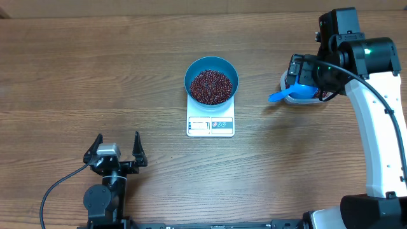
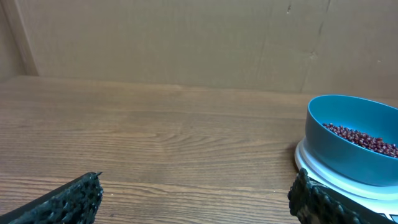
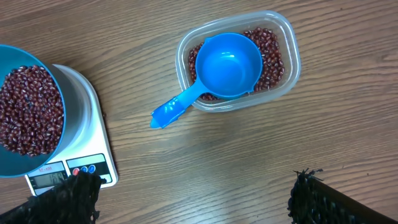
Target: Scoop item into bowl and weigh 150g on scale
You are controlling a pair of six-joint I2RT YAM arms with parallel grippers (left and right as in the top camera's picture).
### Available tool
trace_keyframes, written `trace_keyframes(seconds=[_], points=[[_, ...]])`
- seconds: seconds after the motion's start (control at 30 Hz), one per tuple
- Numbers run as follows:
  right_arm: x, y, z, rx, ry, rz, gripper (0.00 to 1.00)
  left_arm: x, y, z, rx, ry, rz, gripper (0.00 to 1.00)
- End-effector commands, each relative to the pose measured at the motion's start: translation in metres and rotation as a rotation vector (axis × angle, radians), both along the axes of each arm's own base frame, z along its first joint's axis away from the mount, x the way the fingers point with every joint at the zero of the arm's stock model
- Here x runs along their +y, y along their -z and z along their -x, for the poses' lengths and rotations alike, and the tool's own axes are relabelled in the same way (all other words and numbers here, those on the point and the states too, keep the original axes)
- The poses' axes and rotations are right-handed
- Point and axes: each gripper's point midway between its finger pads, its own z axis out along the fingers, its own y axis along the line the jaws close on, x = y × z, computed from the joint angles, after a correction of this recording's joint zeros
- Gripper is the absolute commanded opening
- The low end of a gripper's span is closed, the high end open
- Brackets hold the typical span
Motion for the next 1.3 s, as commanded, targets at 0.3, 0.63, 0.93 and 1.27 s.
trace_keyframes(seconds=[0.3, 0.63, 0.93, 1.27], points=[[-0.003, -0.014, -0.002, -0.047, -0.004, 0.005, 1.0, -0.005, 0.0, 0.0, -0.006, 0.024, -0.015, 0.99], [-0.003, -0.014, -0.002, -0.046, -0.004, 0.006, 1.0, -0.005, 0.0, 0.0, -0.006, 0.024, -0.015, 1.0], [0.002, -0.018, -0.025, -0.141, -0.01, -0.011, 1.0, -0.005, 0.0, 0.0, -0.006, 0.024, -0.015, 0.99], [0.046, -0.007, -0.072, -0.367, -0.11, -0.073, 1.0, -0.005, 0.0, 0.0, -0.006, 0.024, -0.015, 0.99]])
